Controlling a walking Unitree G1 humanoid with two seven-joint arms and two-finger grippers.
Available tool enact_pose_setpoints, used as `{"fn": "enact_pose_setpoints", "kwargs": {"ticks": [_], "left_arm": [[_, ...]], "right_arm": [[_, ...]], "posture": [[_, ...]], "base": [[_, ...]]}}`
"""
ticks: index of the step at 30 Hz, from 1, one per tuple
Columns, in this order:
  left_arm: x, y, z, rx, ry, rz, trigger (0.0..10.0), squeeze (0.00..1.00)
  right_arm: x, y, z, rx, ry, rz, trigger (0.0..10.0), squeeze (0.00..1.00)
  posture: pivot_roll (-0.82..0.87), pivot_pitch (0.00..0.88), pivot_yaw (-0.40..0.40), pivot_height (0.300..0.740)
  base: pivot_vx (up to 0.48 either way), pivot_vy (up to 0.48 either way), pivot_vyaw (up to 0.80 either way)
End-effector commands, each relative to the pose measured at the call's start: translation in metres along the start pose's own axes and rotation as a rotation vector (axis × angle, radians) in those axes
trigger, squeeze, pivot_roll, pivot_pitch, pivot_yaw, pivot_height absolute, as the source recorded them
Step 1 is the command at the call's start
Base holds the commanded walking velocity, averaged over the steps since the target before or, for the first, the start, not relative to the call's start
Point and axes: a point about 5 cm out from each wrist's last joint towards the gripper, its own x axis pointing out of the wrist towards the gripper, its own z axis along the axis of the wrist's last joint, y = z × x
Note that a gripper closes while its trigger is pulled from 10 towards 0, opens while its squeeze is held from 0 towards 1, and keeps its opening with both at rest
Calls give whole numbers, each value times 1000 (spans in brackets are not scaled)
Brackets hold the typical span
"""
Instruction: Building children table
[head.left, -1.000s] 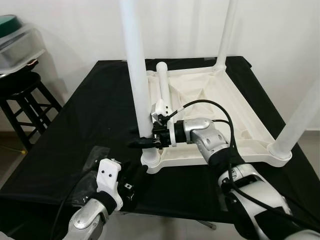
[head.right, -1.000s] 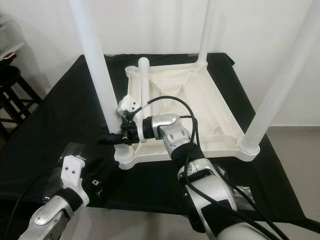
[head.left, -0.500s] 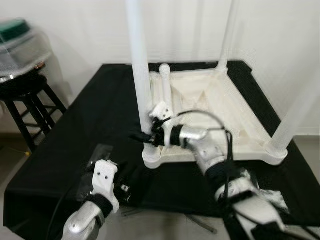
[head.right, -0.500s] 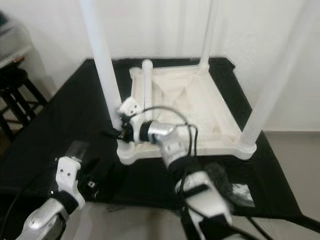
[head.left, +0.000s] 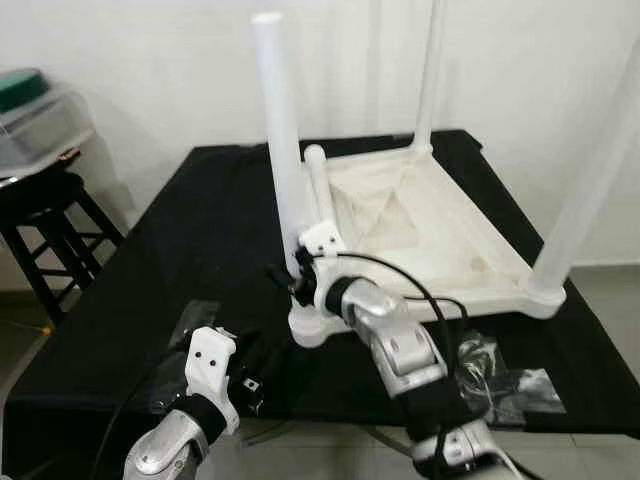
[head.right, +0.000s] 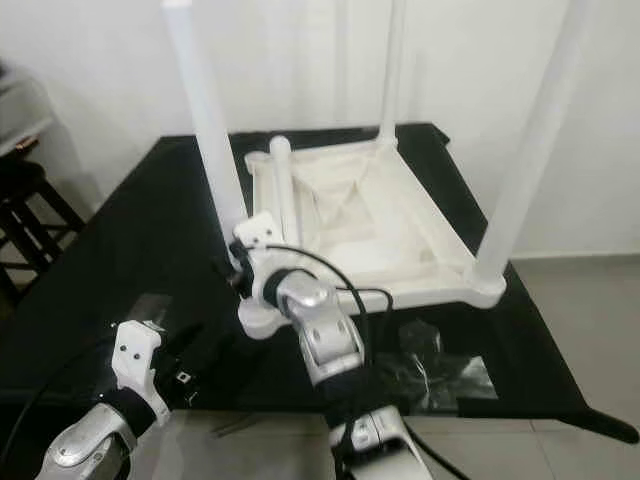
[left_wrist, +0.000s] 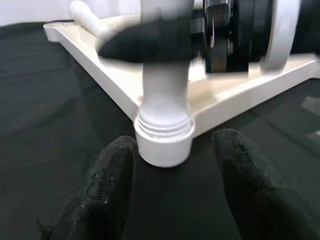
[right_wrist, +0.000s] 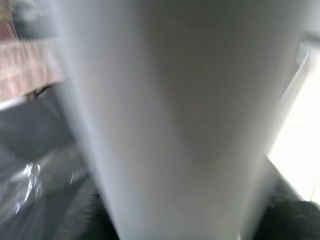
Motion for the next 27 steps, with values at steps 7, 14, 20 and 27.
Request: {"fn": "enact_pose_setpoints", "kwargs": {"ticks": [7,14,20,27], "left_arm": [[0,4,-4,2,28,18,10000,0],[4,5,-7,0,31,16,10000,0],[5,4,-8,6,32,20,10000,0],[4,3,-8,2,31,19,10000,0]], "right_arm": [[-7,8,41,-52,-147,356,10000,1000],[-15,5,49,-230,-81,873,10000,0],[3,0,40,-198,7,840,0,0],[2,-6,33,-169,13,822,0,0]], "posture": [[11,72,70,740],[21,46,65,740],[31,38,61,740],[22,40,63,740]], "base": [[0,0,0],[0,0,0],[0,0,0],[0,0,0]]}}
